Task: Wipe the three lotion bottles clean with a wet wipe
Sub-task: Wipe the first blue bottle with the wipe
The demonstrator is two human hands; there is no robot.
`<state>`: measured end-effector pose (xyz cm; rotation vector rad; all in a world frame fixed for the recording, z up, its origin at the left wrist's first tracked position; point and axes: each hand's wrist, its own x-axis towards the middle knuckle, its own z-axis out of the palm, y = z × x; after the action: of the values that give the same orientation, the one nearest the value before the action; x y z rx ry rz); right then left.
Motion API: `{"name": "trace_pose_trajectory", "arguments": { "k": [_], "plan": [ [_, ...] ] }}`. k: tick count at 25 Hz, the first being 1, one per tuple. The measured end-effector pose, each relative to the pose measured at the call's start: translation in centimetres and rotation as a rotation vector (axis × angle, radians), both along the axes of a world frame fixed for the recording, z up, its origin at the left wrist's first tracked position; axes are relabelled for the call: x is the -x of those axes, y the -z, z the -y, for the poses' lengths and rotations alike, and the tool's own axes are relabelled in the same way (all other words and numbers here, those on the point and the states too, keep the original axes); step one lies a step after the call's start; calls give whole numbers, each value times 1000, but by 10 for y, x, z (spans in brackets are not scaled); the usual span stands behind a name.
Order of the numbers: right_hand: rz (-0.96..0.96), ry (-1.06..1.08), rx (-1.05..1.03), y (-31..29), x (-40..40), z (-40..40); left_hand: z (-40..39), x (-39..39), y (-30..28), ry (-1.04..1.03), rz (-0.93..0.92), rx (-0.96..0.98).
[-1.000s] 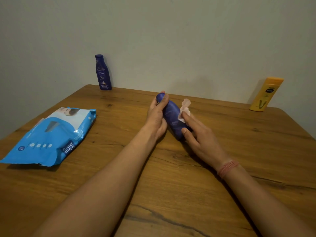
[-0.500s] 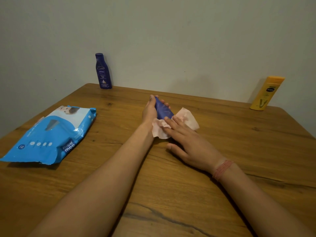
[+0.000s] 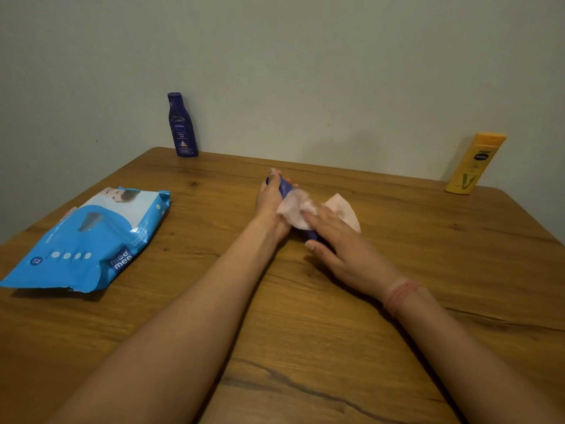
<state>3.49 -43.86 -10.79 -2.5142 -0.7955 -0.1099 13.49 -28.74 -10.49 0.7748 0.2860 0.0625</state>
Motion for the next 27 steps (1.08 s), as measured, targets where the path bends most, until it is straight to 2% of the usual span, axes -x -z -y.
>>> {"name": "trace_pose_trajectory", "arguments": {
  "k": [1, 3, 9, 11, 13, 15, 19, 22, 27],
  "plan": [
    [-56, 51, -67, 1, -2, 4, 1, 2, 0, 17, 2, 6],
    [-85, 81, -75, 2, -1, 6, 2, 7, -1, 33, -7, 15],
    [31, -140, 152, -4, 5, -3, 1, 12, -8, 47, -28, 39],
    [25, -120, 42, -2, 2, -1, 0, 12, -9, 67, 5, 74],
    [-49, 1, -143, 1, -1, 4, 2, 13, -8, 103, 29, 105],
    [-101, 92, -171, 1, -2, 8, 5, 17, -8, 107, 51, 85],
    [69, 41, -116, 0, 3, 1, 5, 13, -7, 120, 108, 85],
    [139, -56, 30, 1, 3, -2, -2, 7, -4, 112, 85, -79],
    [145, -12, -137, 2, -1, 0, 6, 14, -7, 443, 108, -49]
  ]
}}
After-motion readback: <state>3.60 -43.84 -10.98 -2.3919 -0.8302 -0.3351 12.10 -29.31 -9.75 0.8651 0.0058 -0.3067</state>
